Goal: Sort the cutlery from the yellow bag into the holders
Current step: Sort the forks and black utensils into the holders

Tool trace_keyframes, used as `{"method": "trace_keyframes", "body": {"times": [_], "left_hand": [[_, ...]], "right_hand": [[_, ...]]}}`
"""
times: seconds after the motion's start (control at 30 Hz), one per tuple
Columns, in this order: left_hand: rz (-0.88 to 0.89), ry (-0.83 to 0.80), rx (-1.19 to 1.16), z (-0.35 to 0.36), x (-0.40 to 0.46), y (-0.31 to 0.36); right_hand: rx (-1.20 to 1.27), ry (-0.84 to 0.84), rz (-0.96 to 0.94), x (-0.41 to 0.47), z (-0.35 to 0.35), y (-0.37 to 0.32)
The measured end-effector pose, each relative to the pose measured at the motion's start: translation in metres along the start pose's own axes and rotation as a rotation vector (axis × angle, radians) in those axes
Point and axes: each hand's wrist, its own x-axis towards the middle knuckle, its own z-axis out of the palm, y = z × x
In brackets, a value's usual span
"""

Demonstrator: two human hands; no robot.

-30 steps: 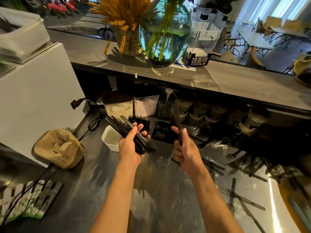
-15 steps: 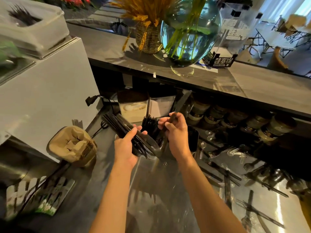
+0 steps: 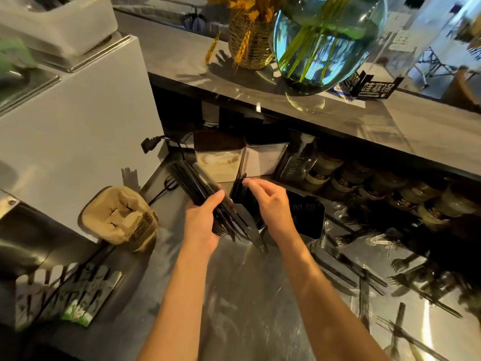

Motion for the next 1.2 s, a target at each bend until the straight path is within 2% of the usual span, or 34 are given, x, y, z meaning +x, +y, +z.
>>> {"method": "trace_keyframes", "body": {"times": [0.1,0.17,0.33,0.4,0.47,0.57,0.67,0.87,0.97,1.07,1.2], "left_hand": [[0.019,0.091,-0.061,0.003,0.004,0.0],[0.045,0.147,-0.122,0.004,0.006,0.002],[0.035,0.145,-0.157,0.005,0.001,0.001],[0.02,0.133,-0.174,0.002,0.001,0.001],[0.021,0.157,-0.19,-0.003,0.002,0.004],[0.049,0.236,-0.204,-0.011,0.004,0.011],[0.063,0.327,-0.231,-0.02,0.008,0.015],[0.079,0.359,-0.244,-0.03,0.007,0.017],[0.094,0.353,-0.248,-0.03,0.005,0.017],[0.094,0.336,-0.21,-0.027,0.0,0.016],[0.098,0.323,-0.221,-0.023,-0.001,0.014]], "right_hand": [[-0.012,-0.225,0.05,-0.014,-0.006,-0.014],[-0.136,-0.316,0.132,-0.022,-0.008,-0.018],[-0.052,-0.14,0.103,-0.032,-0.01,-0.013],[-0.007,-0.037,0.187,-0.028,-0.011,-0.009],[-0.088,0.059,0.238,-0.024,-0.016,-0.01],[-0.27,0.026,0.156,-0.019,-0.035,-0.014],[-0.341,-0.01,0.176,-0.015,-0.045,-0.021],[-0.304,0.341,-0.04,-0.02,-0.049,-0.037],[-0.352,0.408,-0.11,-0.02,-0.047,-0.036],[-0.375,0.334,-0.139,-0.017,-0.037,-0.032],[-0.523,0.012,0.016,-0.011,-0.021,-0.014]]}}
